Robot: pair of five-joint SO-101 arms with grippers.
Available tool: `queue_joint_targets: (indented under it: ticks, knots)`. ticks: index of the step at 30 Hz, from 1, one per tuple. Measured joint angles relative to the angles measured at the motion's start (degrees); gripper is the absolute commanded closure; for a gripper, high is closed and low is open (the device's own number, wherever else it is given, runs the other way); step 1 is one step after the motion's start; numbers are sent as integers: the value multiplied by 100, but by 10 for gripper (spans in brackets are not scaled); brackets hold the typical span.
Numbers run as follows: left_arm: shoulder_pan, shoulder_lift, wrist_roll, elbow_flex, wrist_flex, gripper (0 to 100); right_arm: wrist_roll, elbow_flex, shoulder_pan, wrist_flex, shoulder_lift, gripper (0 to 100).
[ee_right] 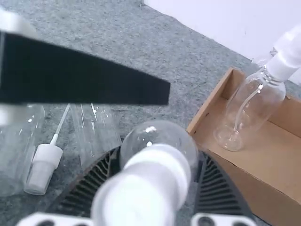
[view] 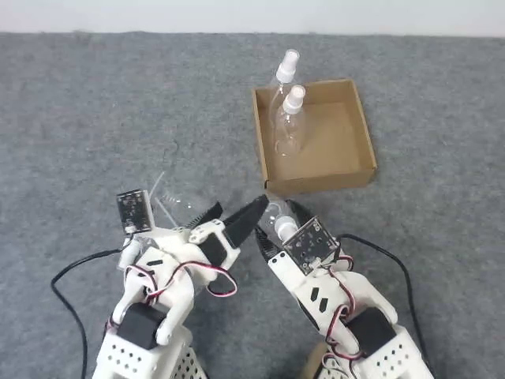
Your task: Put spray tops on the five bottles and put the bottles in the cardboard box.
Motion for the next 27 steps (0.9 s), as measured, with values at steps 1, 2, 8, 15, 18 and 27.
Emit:
queue_joint_targets:
  ticks: [1,2,8,15,18,27]
  knots:
    - [-79,0,0,0,0,659,0,18,0,0,0,887]
    - [-158,0,0,0,0,659,0,70,0,0,0,887]
    - [-695,0,-26,0,0,659,0,158,229,0,0,887]
    - [-1468,0,-9,0,-360,659,0,158,571,0,0,887]
    - [-1811,0,-9,0,-519,659,0,158,598,0,0,887]
    - [-2444,0,0,0,-554,666,0,158,598,255,0,887]
